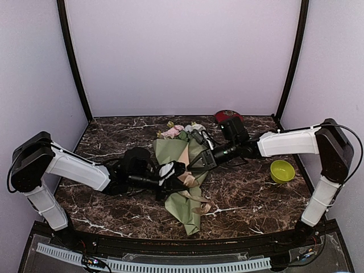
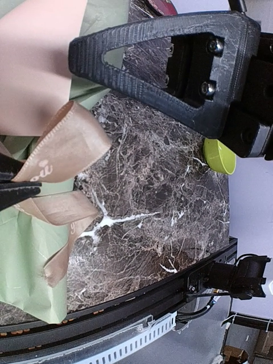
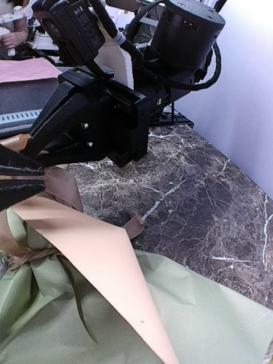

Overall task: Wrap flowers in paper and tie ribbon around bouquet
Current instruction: Cross the half-tied ribbon over the folded bouquet.

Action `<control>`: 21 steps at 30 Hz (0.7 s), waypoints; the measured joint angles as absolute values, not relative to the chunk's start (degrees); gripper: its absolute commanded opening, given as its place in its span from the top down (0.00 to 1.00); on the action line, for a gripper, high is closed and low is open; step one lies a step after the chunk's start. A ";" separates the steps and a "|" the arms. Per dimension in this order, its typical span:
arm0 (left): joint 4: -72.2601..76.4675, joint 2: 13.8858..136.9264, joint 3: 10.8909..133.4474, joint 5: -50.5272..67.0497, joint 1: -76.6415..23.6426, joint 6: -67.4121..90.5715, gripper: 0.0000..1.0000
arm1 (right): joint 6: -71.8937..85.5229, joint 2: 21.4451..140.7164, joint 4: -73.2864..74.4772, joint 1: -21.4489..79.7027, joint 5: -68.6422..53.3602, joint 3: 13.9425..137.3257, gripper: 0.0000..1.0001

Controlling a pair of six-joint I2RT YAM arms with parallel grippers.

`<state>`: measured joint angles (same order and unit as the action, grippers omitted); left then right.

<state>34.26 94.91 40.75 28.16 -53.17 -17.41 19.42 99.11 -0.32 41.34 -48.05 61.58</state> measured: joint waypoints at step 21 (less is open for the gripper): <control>37.41 94.94 37.69 27.16 -53.28 -19.68 1.00 | 11.94 108.40 9.50 43.81 -48.53 64.75 0.93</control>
